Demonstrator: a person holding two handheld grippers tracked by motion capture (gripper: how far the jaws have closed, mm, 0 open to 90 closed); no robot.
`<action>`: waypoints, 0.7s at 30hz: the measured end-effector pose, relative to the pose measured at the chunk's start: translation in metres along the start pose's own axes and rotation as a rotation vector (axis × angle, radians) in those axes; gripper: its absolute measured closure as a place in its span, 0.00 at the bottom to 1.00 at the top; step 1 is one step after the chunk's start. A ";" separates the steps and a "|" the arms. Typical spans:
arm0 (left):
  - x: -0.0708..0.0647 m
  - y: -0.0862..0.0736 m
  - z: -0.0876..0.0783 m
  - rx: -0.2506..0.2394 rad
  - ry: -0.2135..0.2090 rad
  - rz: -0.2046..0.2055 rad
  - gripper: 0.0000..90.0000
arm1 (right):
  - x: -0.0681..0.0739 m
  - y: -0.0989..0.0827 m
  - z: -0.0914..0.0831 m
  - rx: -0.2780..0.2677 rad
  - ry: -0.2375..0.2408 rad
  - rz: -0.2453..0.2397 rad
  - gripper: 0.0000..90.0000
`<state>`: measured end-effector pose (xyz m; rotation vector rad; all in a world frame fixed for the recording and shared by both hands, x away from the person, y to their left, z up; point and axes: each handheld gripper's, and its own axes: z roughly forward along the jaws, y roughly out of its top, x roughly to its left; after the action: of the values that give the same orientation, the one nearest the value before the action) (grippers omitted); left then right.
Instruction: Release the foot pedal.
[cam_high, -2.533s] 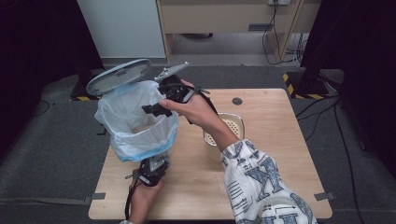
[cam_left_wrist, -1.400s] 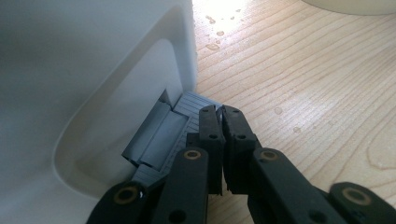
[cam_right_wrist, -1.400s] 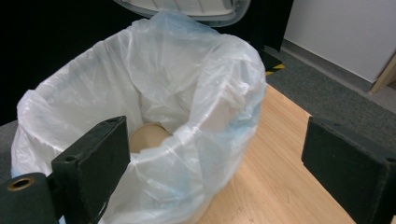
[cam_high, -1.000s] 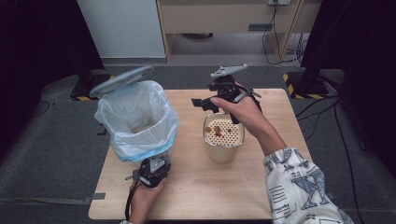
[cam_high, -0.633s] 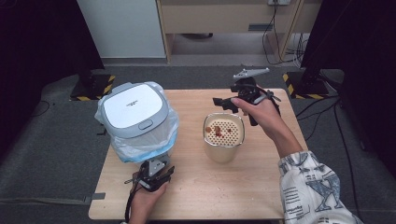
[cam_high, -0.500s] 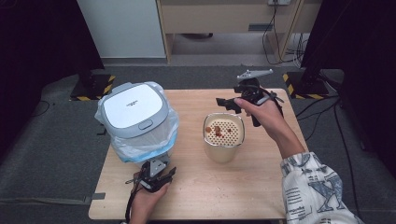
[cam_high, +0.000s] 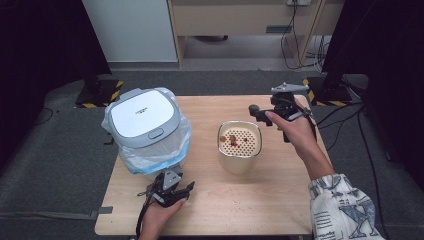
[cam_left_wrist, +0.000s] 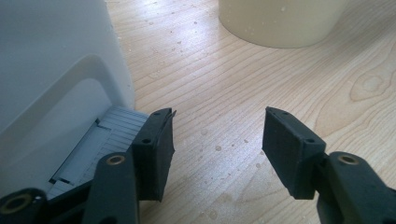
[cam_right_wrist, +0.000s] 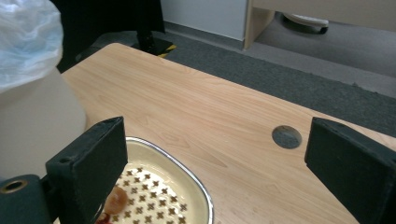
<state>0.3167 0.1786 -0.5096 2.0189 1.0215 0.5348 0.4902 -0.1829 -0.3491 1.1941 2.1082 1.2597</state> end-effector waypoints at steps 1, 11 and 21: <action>0.000 0.000 0.000 -0.001 -0.006 0.003 0.45 | -0.005 -0.005 -0.002 -0.001 -0.012 0.007 0.07; -0.001 0.000 0.001 0.001 -0.032 0.015 0.48 | -0.024 -0.033 -0.018 -0.002 -0.061 0.038 0.07; -0.003 0.000 0.003 0.002 -0.053 0.027 0.47 | -0.035 -0.063 -0.023 0.018 -0.101 0.064 0.07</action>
<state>0.3169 0.1753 -0.5113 2.0409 0.9643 0.4920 0.4642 -0.2374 -0.3937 1.3151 2.0275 1.1835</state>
